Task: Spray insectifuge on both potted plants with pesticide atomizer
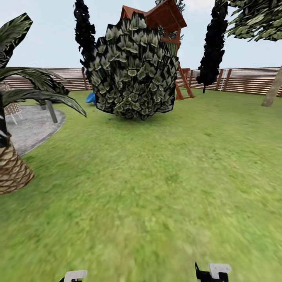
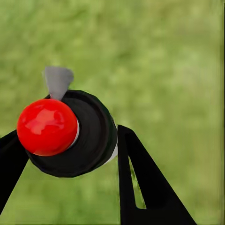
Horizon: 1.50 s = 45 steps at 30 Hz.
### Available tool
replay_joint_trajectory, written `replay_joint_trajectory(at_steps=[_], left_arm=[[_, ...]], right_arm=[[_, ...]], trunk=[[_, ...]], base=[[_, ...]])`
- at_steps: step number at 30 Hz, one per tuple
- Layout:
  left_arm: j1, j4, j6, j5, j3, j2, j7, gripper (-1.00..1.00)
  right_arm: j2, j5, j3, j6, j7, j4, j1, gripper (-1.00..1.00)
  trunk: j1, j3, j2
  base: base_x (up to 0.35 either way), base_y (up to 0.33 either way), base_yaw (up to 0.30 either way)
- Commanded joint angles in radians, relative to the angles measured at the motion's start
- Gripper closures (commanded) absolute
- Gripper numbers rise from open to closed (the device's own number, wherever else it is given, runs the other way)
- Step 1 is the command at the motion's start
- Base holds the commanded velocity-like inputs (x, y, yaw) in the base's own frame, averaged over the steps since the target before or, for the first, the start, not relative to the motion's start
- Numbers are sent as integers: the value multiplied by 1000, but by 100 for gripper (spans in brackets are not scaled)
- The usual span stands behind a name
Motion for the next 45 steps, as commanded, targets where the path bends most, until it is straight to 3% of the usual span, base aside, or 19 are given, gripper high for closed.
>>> replay_joint_trajectory(at_steps=[1,29,45], left_arm=[[0,0,-3,8,-9,0,4,100],[0,1,-3,8,-9,0,4,100],[0,0,-3,9,-9,0,4,100]], right_arm=[[0,-7,9,-2,-3,0,0,-100],[2,-6,9,-2,-3,0,0,-100],[4,-6,9,-2,-3,0,0,-100]], trunk=[[0,-1,0],[0,-1,0],[0,-1,0]], base=[[333,-83,0],[337,-23,1],[338,0,106]])
